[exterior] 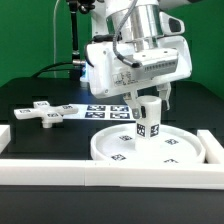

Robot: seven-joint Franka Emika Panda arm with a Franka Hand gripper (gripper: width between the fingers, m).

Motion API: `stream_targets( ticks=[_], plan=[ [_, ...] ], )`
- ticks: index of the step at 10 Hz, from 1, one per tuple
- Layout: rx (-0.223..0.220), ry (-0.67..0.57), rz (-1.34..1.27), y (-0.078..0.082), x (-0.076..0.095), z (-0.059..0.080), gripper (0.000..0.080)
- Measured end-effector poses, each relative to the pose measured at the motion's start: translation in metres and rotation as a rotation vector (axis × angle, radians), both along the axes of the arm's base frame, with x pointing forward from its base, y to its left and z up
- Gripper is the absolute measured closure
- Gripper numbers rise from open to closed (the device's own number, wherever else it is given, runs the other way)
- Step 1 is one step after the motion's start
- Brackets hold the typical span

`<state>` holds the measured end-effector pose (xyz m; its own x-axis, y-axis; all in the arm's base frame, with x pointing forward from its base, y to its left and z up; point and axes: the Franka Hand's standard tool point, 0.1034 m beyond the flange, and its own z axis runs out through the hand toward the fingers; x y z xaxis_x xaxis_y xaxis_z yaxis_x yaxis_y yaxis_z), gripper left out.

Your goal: Assemble round table

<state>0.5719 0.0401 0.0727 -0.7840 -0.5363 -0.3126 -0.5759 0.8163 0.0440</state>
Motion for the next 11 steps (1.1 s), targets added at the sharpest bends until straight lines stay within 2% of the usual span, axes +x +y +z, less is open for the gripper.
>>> stream_targets(
  ticks=[1, 2, 3, 4, 5, 6, 7, 11],
  plan=[
    [-0.004, -0.004, 0.018, 0.001, 0.000, 0.000, 0.0239],
    [-0.004, -0.001, 0.041, 0.002, -0.001, 0.000, 0.0175],
    [0.023, 0.031, 0.166, 0.012, -0.008, 0.002, 0.0175],
    [0.031, 0.030, 0.301, 0.016, -0.010, 0.009, 0.0155],
    [0.015, -0.007, 0.407, 0.013, -0.010, 0.011, 0.0155],
    [0.026, -0.027, 0.519, 0.013, -0.014, 0.011, 0.0151],
    [0.041, -0.028, 0.524, 0.009, -0.015, 0.011, 0.0151],
    [0.039, -0.025, 0.521, 0.011, -0.016, 0.010, 0.0151]
  ],
)
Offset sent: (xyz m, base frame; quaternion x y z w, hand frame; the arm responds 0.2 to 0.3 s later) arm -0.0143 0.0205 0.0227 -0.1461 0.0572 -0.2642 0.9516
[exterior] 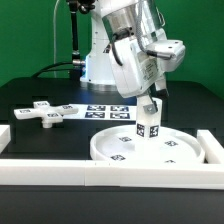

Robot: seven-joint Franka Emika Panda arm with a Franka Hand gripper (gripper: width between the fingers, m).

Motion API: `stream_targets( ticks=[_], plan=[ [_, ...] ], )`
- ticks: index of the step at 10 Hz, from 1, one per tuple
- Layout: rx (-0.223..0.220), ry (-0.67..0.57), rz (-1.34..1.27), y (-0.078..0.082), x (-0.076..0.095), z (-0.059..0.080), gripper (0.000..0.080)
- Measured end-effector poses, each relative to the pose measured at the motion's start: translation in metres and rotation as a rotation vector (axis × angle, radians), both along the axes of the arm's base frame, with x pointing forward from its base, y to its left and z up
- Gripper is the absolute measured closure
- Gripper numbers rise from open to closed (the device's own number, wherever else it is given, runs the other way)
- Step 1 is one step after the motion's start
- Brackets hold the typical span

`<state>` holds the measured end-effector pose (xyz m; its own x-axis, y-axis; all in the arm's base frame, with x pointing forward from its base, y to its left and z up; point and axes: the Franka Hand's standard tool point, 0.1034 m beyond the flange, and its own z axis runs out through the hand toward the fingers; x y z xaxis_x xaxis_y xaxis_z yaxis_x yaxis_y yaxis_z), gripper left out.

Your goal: Assemble round table

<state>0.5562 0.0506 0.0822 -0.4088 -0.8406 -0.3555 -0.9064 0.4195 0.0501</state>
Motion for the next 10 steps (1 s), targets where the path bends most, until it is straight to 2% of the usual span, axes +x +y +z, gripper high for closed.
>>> stream_targets(
  ticks=[6, 9, 10],
  plan=[
    [0.006, -0.015, 0.157, 0.028, -0.007, 0.001, 0.0151],
    [-0.003, -0.034, 0.205, 0.025, -0.006, -0.001, 0.0151],
    [-0.022, -0.071, 0.334, 0.025, -0.007, -0.001, 0.0151]
  ],
)
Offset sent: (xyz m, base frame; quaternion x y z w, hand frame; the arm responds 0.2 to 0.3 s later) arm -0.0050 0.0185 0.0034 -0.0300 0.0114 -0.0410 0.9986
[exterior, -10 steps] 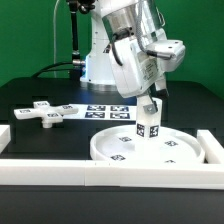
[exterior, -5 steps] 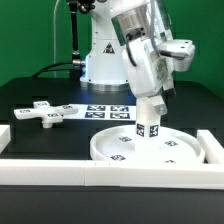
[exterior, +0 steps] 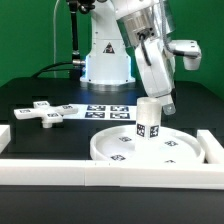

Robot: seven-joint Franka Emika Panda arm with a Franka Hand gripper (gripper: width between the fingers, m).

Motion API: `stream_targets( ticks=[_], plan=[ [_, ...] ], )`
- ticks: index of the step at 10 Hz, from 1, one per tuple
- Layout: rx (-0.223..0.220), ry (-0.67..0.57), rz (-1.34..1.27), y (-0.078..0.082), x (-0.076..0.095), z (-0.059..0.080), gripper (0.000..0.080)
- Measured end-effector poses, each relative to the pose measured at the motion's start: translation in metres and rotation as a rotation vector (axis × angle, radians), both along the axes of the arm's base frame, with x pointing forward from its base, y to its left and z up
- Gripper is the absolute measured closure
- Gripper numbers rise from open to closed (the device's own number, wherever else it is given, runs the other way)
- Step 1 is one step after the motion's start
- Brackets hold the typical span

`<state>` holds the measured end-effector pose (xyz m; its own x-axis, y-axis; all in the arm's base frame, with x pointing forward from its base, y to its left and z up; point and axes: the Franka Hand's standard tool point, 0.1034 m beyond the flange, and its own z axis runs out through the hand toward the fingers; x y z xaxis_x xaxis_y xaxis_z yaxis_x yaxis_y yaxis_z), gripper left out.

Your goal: Assemble round table

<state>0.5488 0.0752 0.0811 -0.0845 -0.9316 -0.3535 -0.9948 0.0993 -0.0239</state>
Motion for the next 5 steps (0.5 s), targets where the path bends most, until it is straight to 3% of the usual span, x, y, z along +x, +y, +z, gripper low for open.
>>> stream_targets(
  ticks=[1, 3, 5],
  plan=[
    [-0.033, -0.038, 0.191, -0.0009, -0.0032, -0.0012, 0.0151],
    [-0.043, -0.072, 0.500, 0.0009, -0.0099, 0.0002, 0.0151],
    [-0.038, -0.097, 0.569, 0.0070, -0.0102, 0.0069, 0.0151]
  ],
)
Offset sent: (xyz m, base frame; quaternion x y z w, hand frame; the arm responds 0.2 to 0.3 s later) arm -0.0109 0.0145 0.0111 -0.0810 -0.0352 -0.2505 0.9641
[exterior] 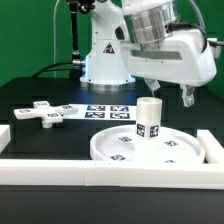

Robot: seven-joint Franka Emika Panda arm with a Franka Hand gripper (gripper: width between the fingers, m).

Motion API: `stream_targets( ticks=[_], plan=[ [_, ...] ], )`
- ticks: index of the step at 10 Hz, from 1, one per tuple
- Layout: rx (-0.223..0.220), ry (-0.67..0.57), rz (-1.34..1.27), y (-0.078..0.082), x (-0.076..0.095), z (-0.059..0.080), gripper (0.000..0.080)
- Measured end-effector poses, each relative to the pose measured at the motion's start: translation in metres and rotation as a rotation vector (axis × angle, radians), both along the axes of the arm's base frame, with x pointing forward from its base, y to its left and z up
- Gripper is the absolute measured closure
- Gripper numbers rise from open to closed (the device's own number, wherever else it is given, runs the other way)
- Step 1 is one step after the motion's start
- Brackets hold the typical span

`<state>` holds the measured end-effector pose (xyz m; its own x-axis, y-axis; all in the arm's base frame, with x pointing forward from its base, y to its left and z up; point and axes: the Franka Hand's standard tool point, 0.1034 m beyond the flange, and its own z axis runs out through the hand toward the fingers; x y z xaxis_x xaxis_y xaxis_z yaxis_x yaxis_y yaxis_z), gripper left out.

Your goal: Assemble round table

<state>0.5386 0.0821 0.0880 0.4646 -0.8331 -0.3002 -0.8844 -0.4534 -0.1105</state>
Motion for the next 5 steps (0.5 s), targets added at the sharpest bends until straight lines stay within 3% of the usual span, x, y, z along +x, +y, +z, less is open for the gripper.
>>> stream_targets(
  ticks=[3, 5],
  plan=[
    [0.000, -0.075, 0.255, -0.003, -0.003, -0.004, 0.0151],
    [-0.026, -0.117, 0.579, -0.011, -0.023, -0.010, 0.0151]
  ],
)
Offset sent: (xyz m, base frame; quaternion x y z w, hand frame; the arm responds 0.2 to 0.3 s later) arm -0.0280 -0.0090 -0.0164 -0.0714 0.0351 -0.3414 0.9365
